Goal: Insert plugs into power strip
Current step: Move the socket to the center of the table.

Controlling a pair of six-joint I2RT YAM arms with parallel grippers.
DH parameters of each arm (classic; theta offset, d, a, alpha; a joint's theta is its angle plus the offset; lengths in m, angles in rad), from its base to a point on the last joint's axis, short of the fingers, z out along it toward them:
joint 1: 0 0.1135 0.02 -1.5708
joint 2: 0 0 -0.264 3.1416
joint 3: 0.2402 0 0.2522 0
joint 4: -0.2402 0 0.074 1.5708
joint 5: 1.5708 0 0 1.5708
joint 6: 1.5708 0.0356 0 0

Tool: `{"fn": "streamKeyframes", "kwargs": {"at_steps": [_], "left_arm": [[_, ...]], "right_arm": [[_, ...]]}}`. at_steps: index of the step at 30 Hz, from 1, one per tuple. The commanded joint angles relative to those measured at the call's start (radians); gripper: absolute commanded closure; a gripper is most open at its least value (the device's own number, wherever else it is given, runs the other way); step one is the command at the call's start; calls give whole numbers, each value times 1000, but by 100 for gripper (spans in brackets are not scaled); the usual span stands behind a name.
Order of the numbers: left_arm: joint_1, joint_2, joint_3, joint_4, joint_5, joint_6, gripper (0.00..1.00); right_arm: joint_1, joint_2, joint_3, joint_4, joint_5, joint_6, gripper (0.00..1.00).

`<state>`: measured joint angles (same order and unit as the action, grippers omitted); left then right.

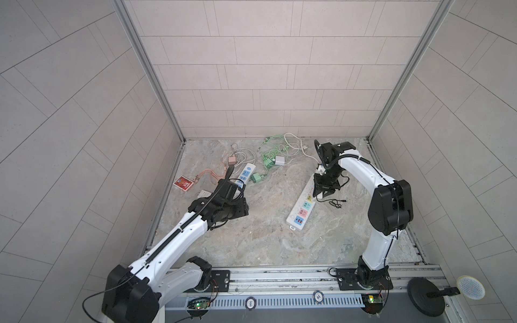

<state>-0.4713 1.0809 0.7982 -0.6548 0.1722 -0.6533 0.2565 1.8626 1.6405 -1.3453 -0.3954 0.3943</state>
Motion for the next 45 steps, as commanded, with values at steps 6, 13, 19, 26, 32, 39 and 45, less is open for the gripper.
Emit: {"fn": "streamKeyframes", "kwargs": {"at_steps": [6, 13, 19, 26, 32, 39, 45], "left_arm": [[2, 163, 106, 35, 100, 68, 27], [-1, 253, 135, 58, 136, 72, 28], [-11, 283, 147, 91, 139, 67, 28], [-34, 343, 200, 115, 142, 78, 28], [-44, 421, 255, 130, 160, 84, 28], [-58, 484, 291, 124, 177, 95, 29], [-63, 493, 293, 117, 182, 96, 29]], "right_arm": [[62, 31, 65, -99, 141, -53, 100], [67, 15, 53, -127, 286, -42, 100], [52, -16, -20, -105, 314, -36, 100], [-28, -25, -52, -40, 260, -35, 100], [-143, 4, -20, 49, 146, -31, 100], [-237, 92, 55, 170, 57, 11, 100], [-270, 205, 180, 190, 0, 22, 100]]}}
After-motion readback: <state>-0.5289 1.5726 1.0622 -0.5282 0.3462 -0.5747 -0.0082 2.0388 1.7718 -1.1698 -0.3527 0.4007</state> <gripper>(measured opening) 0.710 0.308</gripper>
